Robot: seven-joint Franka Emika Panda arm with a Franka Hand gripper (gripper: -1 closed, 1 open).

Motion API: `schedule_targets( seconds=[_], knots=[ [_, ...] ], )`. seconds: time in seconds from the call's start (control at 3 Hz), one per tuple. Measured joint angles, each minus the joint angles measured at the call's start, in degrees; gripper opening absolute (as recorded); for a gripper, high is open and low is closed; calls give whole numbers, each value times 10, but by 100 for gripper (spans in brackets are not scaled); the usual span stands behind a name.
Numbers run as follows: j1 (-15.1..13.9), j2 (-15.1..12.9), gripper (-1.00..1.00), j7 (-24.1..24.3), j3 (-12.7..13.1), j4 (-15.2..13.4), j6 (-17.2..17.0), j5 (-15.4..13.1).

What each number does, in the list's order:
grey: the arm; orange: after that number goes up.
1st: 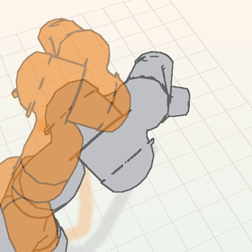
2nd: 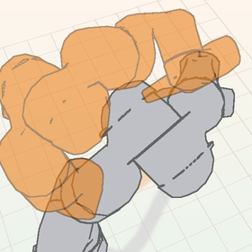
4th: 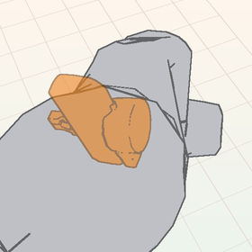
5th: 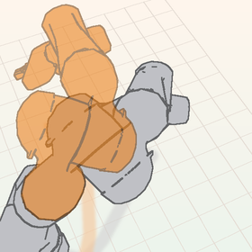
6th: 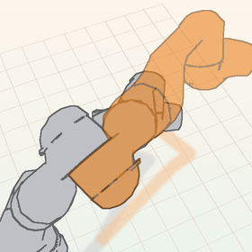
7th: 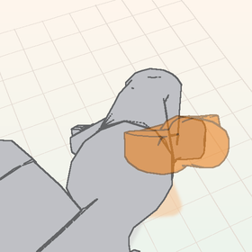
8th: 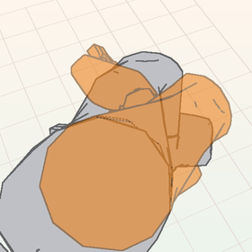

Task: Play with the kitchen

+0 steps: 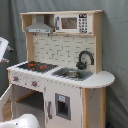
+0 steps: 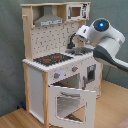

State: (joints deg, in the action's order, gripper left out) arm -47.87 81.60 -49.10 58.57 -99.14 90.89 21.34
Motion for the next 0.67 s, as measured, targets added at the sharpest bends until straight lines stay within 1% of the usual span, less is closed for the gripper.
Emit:
schedule_targets(
  seconds=[0.33,0.67],
  knots=[
    [30,46,100,-1,8,1,7,-29],
    [59,59,100,6,47,5,33,-63]
  ],
)
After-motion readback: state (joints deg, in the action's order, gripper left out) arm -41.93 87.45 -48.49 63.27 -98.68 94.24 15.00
